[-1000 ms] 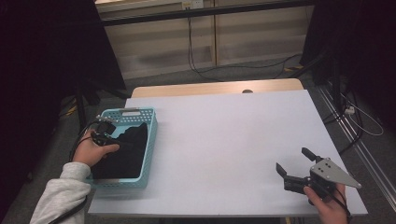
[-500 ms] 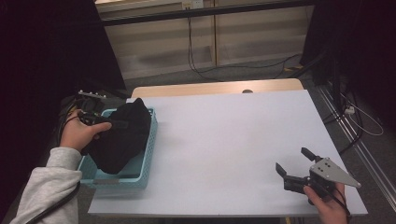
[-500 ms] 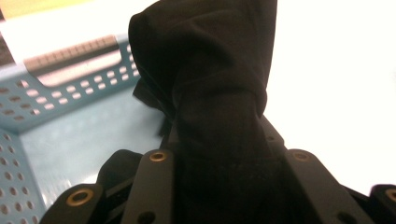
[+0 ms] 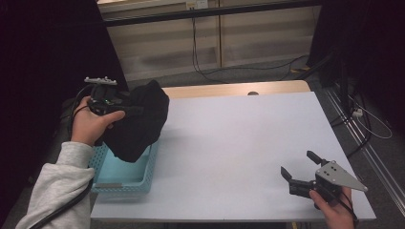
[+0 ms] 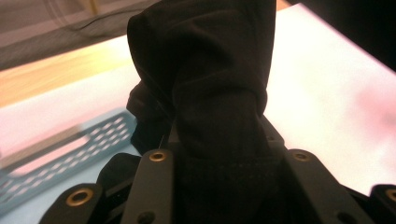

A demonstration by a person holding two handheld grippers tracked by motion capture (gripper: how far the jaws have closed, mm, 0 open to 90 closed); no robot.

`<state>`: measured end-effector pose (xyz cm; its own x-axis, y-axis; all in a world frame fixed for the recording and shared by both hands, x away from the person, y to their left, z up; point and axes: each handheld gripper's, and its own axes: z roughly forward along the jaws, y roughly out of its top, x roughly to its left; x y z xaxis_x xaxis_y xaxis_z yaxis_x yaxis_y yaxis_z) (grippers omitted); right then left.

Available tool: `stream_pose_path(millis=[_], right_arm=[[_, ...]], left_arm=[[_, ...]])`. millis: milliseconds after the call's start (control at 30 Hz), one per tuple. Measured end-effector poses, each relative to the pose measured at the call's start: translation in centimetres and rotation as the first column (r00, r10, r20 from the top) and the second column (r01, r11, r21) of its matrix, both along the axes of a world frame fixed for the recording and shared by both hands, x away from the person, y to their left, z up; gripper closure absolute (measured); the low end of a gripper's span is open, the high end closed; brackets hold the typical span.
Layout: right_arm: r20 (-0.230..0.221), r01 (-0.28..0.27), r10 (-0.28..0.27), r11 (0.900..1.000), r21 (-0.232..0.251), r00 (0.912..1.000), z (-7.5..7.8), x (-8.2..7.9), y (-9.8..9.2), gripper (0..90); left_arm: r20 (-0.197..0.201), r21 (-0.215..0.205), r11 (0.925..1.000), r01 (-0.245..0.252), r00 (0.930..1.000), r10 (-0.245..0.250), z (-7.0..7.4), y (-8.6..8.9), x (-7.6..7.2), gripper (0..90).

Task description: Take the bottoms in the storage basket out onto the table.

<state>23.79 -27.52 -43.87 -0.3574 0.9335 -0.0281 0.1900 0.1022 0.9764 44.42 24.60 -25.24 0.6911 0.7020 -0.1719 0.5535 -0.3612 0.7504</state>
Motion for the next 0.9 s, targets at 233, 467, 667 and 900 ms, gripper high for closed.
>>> stream_pose_path(millis=[233, 467, 667, 900], right_arm=[[0.0, -0.002, 0.002, 1.0, 0.001, 1.0, 0.0, 0.0, 0.0, 1.6], [-0.004, -0.001, 0.001, 1.0, 0.004, 1.0, -0.2, 0.0, 0.0, 1.6], [-0.009, -0.004, 0.004, 1.0, 0.007, 1.0, -0.3, 0.0, -0.2, 1.6], [-0.01, 0.003, -0.002, 1.0, 0.016, 1.0, -0.4, 0.1, -0.5, 1.5]], left_arm=[[0.017, -0.009, 0.9956, 0.094, 0.9955, -0.094, -1.2, -5.7, -0.5, 67.3], [-0.005, -0.04, 0.9871, 0.155, 0.9878, -0.156, -3.5, -10.0, -0.8, 67.2], [-0.016, -0.051, 0.9707, 0.235, 0.9717, -0.236, -6.4, -14.0, -1.7, 66.7], [-0.047, -0.083, 0.9432, 0.322, 0.9442, -0.326, -9.4, -18.8, -2.4, 66.4]])
